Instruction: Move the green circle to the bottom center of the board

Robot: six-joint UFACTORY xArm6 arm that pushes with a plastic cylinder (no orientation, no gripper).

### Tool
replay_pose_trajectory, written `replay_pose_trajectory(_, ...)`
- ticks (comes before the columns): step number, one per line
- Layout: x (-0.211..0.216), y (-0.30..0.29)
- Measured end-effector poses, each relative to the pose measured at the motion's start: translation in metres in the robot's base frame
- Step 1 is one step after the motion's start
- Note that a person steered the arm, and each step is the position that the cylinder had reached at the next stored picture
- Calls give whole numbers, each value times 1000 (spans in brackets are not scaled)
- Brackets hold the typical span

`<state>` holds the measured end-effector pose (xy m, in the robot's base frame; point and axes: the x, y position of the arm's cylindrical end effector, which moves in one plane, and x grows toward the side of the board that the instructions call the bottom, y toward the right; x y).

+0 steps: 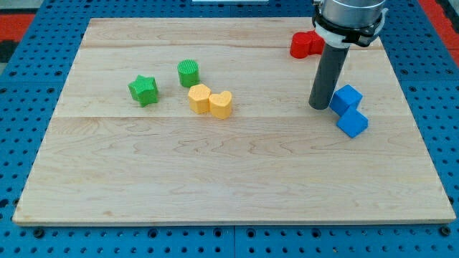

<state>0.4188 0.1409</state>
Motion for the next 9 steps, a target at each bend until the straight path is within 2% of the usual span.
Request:
replay_pose_trajectory(4, -14, -29)
replay_pose_trajectory(9, -58, -76)
